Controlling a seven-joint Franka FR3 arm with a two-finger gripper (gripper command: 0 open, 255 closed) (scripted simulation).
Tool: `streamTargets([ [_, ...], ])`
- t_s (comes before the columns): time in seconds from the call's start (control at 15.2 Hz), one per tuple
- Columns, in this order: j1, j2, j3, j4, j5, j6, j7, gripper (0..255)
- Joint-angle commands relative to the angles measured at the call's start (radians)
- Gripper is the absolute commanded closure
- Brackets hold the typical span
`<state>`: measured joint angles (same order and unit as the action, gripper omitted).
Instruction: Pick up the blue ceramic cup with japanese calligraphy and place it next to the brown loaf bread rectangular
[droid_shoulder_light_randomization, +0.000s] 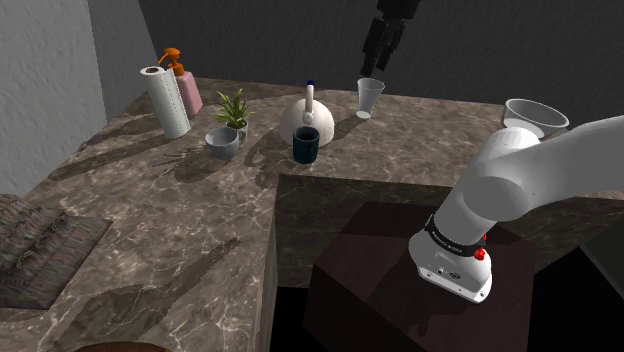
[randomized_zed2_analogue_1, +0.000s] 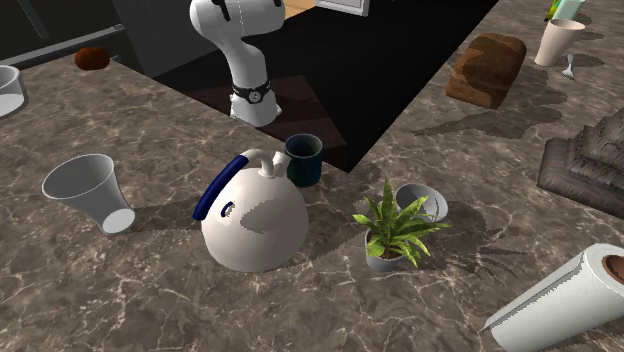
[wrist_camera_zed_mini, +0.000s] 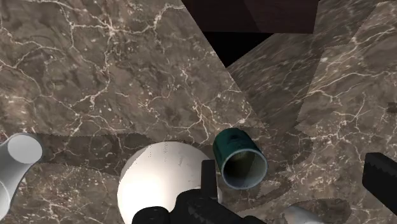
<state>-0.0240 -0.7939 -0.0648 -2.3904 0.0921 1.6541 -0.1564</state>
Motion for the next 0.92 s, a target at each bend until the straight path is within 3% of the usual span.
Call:
streamTargets([
  [0.0,0.0,0.0,0.0,0.0,0.0,0.0,0.0,0],
  [0.86,0.037,0.365,0.166,-0.064,-0.025,0.388,0.122,0],
])
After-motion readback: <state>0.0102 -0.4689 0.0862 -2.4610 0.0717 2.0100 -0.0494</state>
